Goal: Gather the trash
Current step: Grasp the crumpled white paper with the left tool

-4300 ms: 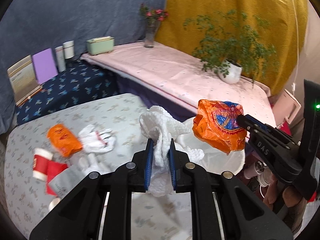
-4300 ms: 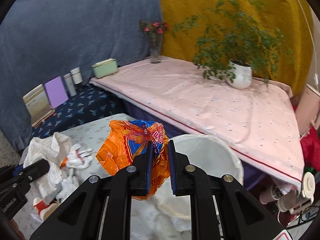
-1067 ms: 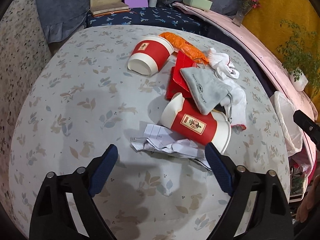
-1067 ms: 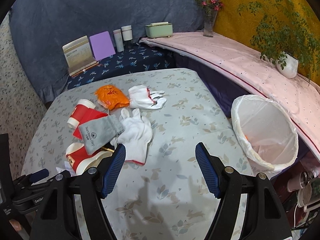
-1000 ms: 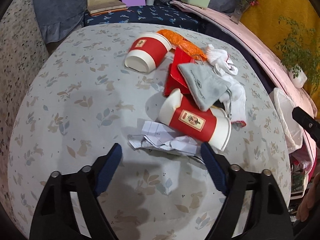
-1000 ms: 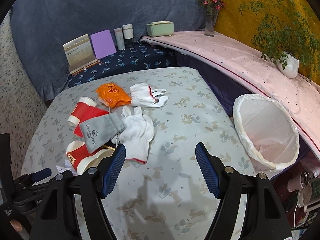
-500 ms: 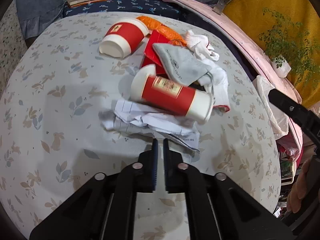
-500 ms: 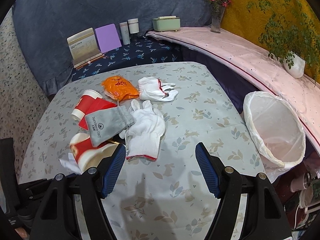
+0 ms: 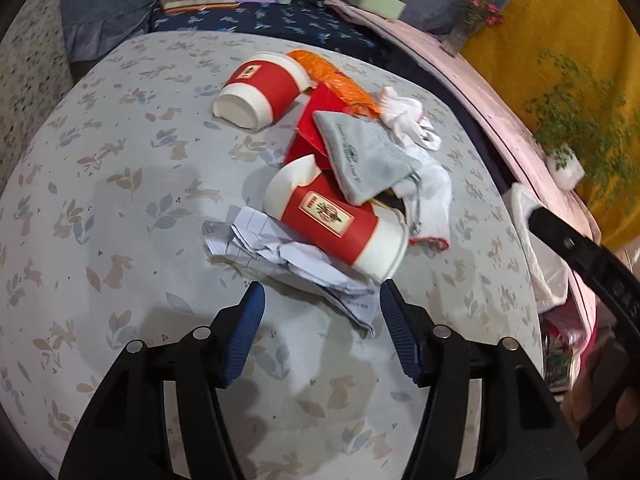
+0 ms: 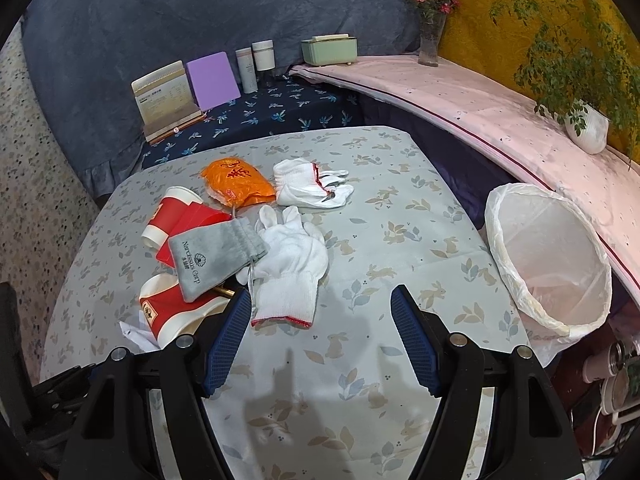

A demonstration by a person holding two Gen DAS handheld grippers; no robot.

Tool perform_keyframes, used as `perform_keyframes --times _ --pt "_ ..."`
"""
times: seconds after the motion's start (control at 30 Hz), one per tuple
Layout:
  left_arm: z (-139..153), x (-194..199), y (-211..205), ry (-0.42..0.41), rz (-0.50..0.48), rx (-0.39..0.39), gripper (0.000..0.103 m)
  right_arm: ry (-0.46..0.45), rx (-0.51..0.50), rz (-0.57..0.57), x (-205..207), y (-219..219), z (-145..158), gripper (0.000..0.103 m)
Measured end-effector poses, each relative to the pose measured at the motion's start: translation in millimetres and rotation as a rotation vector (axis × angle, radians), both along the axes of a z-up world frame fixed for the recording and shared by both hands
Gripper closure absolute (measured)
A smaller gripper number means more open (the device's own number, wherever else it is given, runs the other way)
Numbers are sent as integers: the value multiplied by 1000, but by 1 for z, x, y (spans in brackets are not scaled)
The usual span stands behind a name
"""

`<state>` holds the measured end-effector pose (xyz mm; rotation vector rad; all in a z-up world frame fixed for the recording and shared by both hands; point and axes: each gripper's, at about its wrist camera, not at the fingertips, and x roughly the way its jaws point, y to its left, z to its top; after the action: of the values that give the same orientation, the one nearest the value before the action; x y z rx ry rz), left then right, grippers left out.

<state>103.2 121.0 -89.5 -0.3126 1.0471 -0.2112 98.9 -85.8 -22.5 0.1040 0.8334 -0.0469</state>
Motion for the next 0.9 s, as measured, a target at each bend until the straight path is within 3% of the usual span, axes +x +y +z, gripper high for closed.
perform_keyframes --times 0.3,0.4,0.47,0.73,0.9 --pt "-22 18 25 66 96 40 49 3 2 10 3 0 -3 34" --pt "-21 22 28 64 86 37 66 14 8 16 6 3 -7 34" --pt "-20 24 26 63 58 21 85 21 13 20 7 6 -10 34" --pt "11 13 24 -30 37 93 91 26 28 52 17 19 -11 34" --pt "31 12 33 -76 49 82 91 19 44 76 30 30 -8 34"
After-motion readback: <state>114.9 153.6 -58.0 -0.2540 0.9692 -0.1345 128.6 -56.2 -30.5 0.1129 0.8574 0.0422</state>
